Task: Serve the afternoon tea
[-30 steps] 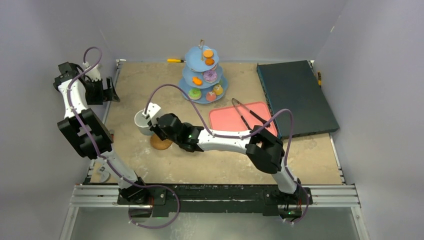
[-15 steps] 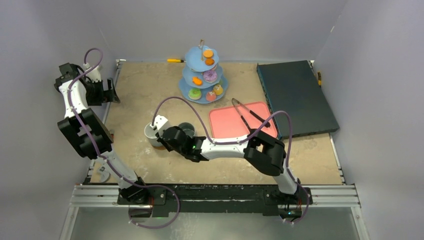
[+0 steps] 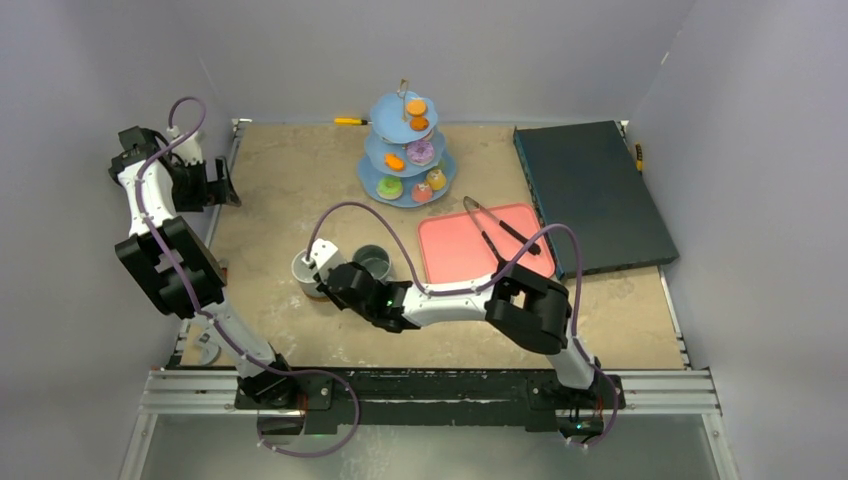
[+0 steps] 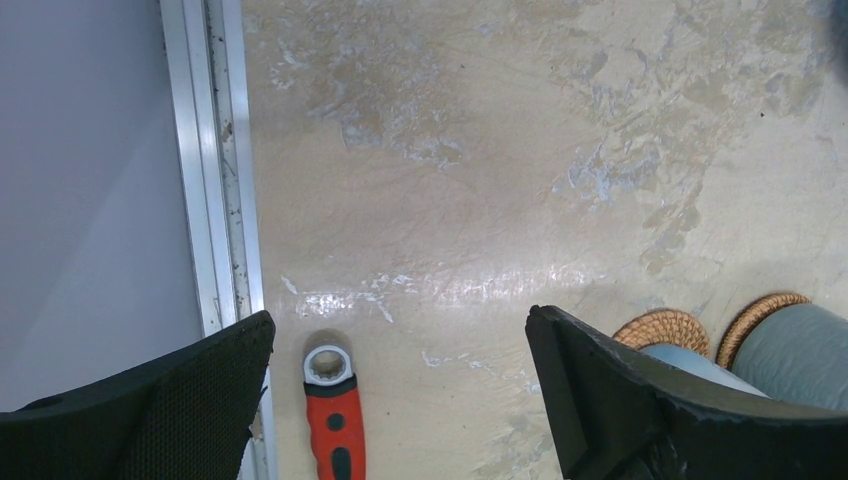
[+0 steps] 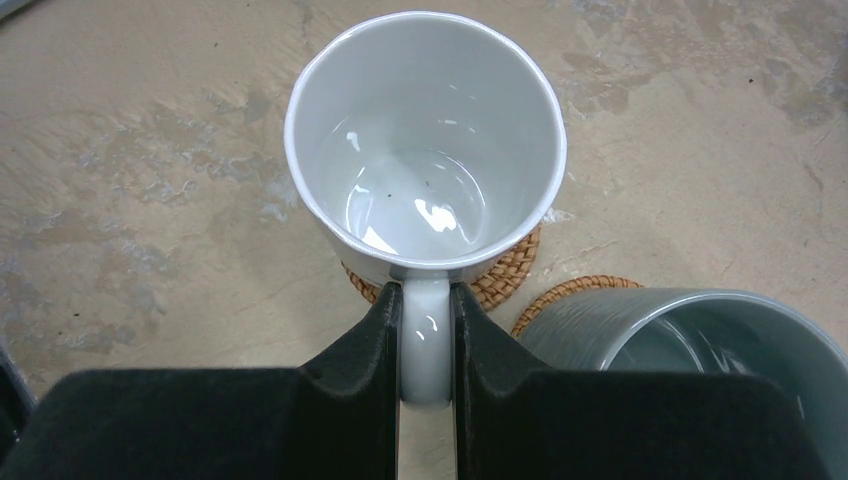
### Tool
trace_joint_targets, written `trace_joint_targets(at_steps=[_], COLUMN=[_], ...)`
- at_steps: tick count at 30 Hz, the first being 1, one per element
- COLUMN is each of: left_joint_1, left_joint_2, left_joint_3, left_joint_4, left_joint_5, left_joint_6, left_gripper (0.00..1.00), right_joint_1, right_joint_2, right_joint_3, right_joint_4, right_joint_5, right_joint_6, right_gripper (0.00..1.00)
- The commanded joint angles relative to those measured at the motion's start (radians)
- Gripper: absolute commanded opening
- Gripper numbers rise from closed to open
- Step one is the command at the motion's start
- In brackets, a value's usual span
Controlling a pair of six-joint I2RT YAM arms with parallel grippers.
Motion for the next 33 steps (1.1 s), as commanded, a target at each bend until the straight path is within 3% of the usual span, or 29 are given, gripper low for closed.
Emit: trace_joint_targets(at_steps=[1,3,4,6,10,13,18,21,28,33], left_joint_1=[-0.002,-0.002,-0.005,-0.017,-0.050,-0.064,-0.098,-0.141,-0.236,-0.273], left_joint_2=[-0.048,-0.053,-0.056,-0.064,-0.078,-0.082,-0.094,-0.101,-0.098,-0.101], left_joint_3=[-0.014,-0.015,-0.016,-0.022,-0.034,-0.032,-0.044,-0.056,-0.165,-0.323], left_joint_4=[0.020,0.020,0.022,0.031,0.051,0.053,0.070,0.096,0.319,0.616], left_joint_5=[0.023,0.031,0.032,0.026,0.000,-0.006,-0.019,-0.032,-0.052,-0.016], left_joint_6=[0.015,0.014,0.011,0.010,0.003,-0.002,-0.017,-0.034,-0.105,-0.146], left_gripper=[0.99,0.99,0.99,0.99,0.99,0.99,0.99,0.99,0.99,0.99], right_joint_1=[0.020,0.022,0.022,0.026,0.031,0.034,0.036,0.035,-0.038,-0.247], right_joint_2=[-0.059,-0.046,-0.042,-0.047,-0.075,-0.090,-0.158,-0.228,-0.402,-0.570], right_joint_3=[0.008,0.022,0.028,0.018,-0.012,-0.019,-0.015,-0.003,-0.074,-0.280], right_joint_4=[0.077,0.045,0.032,0.029,0.039,0.036,0.029,0.004,-0.036,0.004], right_joint_5=[0.041,0.039,0.041,0.041,0.052,0.066,0.054,0.015,0.005,-0.027], right_joint_6=[-0.002,0.000,0.003,0.007,0.014,0.022,0.035,0.056,0.074,0.117], right_gripper=[0.00,0.00,0.05,0.26,0.50,0.64,0.75,0.96,0.98,0.98])
